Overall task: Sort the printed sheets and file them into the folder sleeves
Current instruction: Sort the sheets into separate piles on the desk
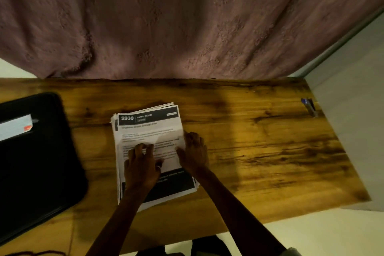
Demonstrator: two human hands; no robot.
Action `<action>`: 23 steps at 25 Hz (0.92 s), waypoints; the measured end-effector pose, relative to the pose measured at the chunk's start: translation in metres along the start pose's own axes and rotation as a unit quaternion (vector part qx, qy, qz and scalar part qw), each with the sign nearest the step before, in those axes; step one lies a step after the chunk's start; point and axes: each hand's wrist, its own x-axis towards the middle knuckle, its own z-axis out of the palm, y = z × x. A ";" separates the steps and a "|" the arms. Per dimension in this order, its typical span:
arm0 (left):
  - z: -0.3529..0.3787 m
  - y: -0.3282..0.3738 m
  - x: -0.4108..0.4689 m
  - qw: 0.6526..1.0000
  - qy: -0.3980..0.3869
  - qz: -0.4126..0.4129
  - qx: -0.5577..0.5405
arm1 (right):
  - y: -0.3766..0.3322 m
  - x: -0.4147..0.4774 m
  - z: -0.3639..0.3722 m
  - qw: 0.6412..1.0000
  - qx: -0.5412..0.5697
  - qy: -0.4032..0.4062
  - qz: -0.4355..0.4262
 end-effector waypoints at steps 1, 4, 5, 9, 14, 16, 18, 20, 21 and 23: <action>0.000 0.000 0.000 1.000 -0.003 -0.006 0.007 | 0.002 -0.001 -0.002 1.000 0.009 0.004 -0.019; 0.000 0.016 0.001 0.999 -0.011 -0.044 0.008 | 0.031 0.003 -0.015 0.996 0.015 0.035 -0.082; -0.001 0.026 0.001 0.998 -0.006 -0.061 0.007 | 0.046 0.006 -0.021 0.995 0.014 0.048 -0.085; 0.002 0.087 0.006 0.998 0.058 -0.034 -0.003 | 0.118 0.021 -0.055 0.996 -0.007 0.057 -0.076; 0.034 0.208 0.033 0.992 0.065 0.110 -0.023 | 0.249 0.042 -0.112 0.996 -0.050 0.067 -0.027; 0.051 0.258 0.039 0.991 0.025 0.132 -0.014 | 0.295 0.050 -0.144 0.994 -0.041 0.093 0.039; 0.069 0.285 0.041 0.990 -0.010 0.142 0.002 | 0.330 0.065 -0.177 0.986 -0.037 0.102 0.126; 0.090 0.301 0.041 0.986 -0.014 0.167 0.018 | 0.366 0.081 -0.201 0.978 -0.059 0.112 0.168; 0.097 0.306 0.041 0.983 -0.008 0.183 0.024 | 0.380 0.088 -0.209 0.973 -0.064 0.142 0.168; 0.109 0.314 0.043 0.981 -0.003 0.194 0.023 | 0.401 0.101 -0.221 0.962 -0.042 0.210 0.169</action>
